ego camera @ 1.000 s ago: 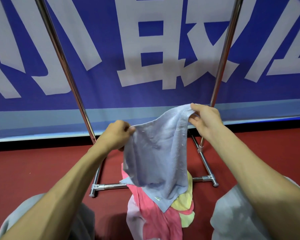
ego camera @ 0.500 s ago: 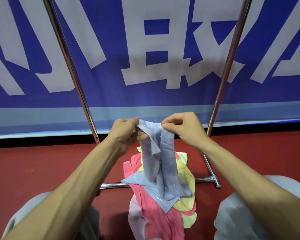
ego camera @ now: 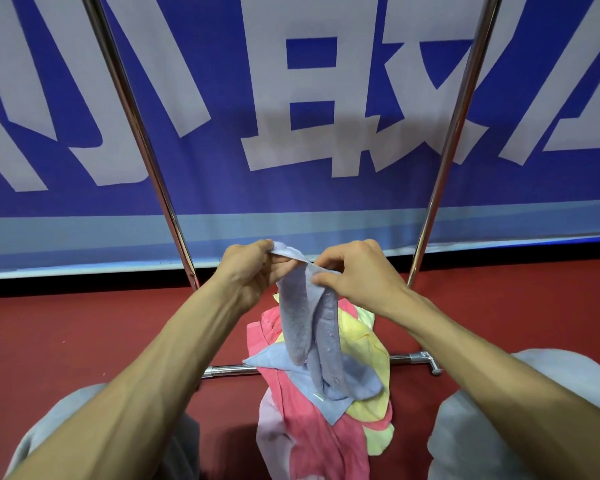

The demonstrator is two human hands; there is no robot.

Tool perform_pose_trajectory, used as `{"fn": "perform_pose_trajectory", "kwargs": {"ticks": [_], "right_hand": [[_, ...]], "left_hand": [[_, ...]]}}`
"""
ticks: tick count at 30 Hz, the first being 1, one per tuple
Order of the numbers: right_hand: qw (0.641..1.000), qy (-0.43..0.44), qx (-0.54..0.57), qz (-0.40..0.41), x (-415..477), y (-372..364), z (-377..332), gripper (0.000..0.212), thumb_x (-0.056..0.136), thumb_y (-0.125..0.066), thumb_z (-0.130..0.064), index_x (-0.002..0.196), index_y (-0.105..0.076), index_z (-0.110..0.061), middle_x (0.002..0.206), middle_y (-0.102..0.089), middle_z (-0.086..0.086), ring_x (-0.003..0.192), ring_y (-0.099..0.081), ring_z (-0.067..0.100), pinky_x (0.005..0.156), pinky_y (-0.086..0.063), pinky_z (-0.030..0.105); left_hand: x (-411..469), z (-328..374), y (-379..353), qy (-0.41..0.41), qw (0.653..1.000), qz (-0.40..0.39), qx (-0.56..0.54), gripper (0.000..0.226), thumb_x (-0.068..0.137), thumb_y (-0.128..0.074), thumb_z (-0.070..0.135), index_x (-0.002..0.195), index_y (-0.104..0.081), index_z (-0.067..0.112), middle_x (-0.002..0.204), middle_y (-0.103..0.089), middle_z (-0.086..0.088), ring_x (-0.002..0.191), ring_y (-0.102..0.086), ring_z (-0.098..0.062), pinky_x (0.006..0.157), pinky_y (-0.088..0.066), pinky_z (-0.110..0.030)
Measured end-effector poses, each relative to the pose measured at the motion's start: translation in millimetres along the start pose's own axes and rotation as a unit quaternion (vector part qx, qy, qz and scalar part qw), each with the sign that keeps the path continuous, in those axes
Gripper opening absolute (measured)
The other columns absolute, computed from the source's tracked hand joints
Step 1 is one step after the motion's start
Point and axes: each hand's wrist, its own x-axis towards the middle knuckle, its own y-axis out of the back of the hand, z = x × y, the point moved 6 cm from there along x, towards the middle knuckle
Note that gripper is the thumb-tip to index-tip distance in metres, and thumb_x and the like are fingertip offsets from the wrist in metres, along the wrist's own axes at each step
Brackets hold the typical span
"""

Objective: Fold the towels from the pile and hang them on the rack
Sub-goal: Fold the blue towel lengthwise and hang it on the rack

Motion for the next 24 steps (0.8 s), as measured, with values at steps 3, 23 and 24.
{"fn": "perform_pose_trajectory", "kwargs": {"ticks": [3, 23, 24], "right_hand": [[1.0, 0.0, 0.013, 0.007, 3, 11, 6, 0.004, 0.08, -0.072, -0.021, 0.081, -0.075, -0.021, 0.071, -0.071, -0.009, 0.065, -0.06, -0.001, 0.065, -0.043, 0.012], [0.992, 0.049, 0.117, 0.016, 10, 43, 15, 0.021, 0.087, -0.061, -0.004, 0.08, -0.066, -0.023, 0.08, -0.069, -0.002, 0.08, -0.065, 0.02, 0.08, -0.049, 0.035], [0.991, 0.058, 0.124, 0.007, 9, 44, 14, 0.022, 0.087, -0.061, -0.003, 0.08, -0.066, -0.023, 0.08, -0.069, -0.002, 0.077, -0.064, 0.018, 0.078, -0.05, 0.034]], "left_hand": [[-2, 5, 2, -0.016, 0.997, -0.001, 0.079, 0.021, 0.095, -0.046, 0.003, 0.083, -0.059, -0.008, 0.065, -0.066, -0.017, 0.057, -0.068, -0.027, 0.057, -0.059, -0.026], [4, -7, -13, -0.163, 0.769, -0.211, 0.581, 0.065, 0.085, -0.067, 0.014, 0.14, -0.039, 0.035, 0.141, -0.044, 0.005, 0.13, -0.041, -0.012, 0.105, -0.033, -0.025], [4, -6, -14, -0.168, 0.763, -0.211, 0.588, 0.072, 0.086, -0.067, 0.016, 0.144, -0.032, 0.038, 0.144, -0.038, 0.005, 0.133, -0.035, -0.012, 0.102, -0.03, -0.022]]}}
